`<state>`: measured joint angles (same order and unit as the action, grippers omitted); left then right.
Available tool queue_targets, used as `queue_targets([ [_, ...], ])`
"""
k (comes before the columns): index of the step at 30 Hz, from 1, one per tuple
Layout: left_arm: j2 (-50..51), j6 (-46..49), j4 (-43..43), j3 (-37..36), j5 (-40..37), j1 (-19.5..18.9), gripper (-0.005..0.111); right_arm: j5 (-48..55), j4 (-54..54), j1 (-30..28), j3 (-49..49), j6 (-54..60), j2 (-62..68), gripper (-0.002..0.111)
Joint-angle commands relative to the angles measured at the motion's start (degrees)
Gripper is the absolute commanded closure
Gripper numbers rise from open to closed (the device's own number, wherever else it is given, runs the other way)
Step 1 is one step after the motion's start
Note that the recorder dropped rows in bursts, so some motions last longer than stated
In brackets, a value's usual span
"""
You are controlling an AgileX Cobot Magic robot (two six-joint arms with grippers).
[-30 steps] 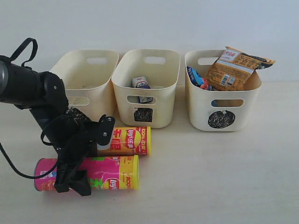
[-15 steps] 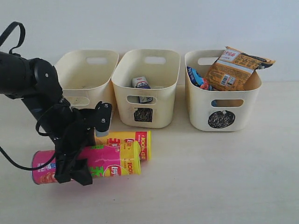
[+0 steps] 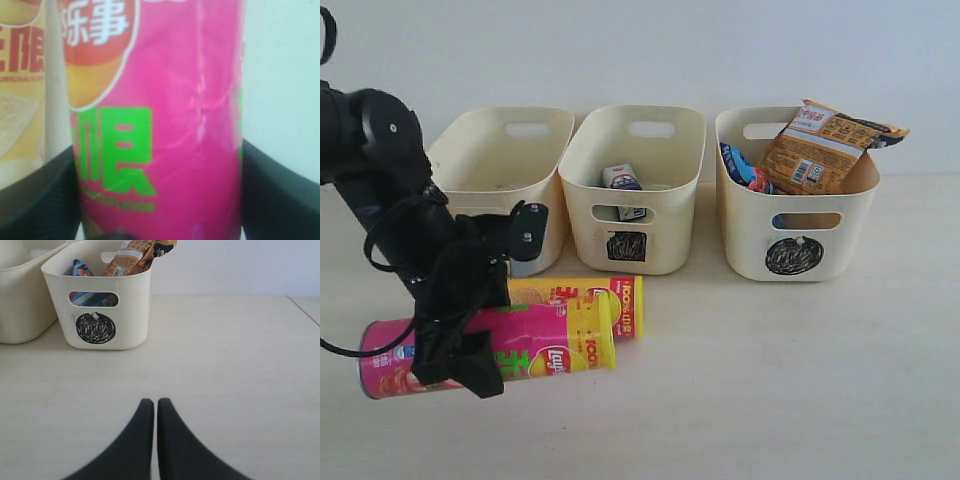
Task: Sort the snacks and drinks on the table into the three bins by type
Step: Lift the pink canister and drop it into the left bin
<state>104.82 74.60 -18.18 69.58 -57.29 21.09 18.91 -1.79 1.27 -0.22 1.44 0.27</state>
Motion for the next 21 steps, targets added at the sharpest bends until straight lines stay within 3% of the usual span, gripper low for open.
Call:
queue_targets([
  [1,-6.24,-3.31,-1.92,0.42,-0.47,0.20,0.103,-0.32,0.05,-0.16,0.22,0.16,-0.27,0.108],
  [5,-10.19,-11.38,-0.38,3.40,4.84,0.10,0.103,-0.32,0.05,-0.16,0.22,0.16,-0.27,0.108],
  [11,-12.44,-22.79,-0.04,8.45,19.02,0.10,0.103,-0.32,0.05,-0.16,0.22,0.16,-0.27,0.108],
  [15,-12.44,-32.22,-0.04,9.49,33.61,-0.67,0.103,-0.32,0.05,-0.16,0.22,0.16,-0.27,0.108],
  [18,-10.95,-37.53,-0.04,10.16,42.83,-2.43,0.103,-0.32,0.05,-0.16,0.22,0.38,-0.27,0.108],
  [21,-7.39,-39.67,-0.04,13.03,44.91,-4.69,0.103,-0.32,0.05,-0.16,0.22,0.38,-0.27,0.108],
])
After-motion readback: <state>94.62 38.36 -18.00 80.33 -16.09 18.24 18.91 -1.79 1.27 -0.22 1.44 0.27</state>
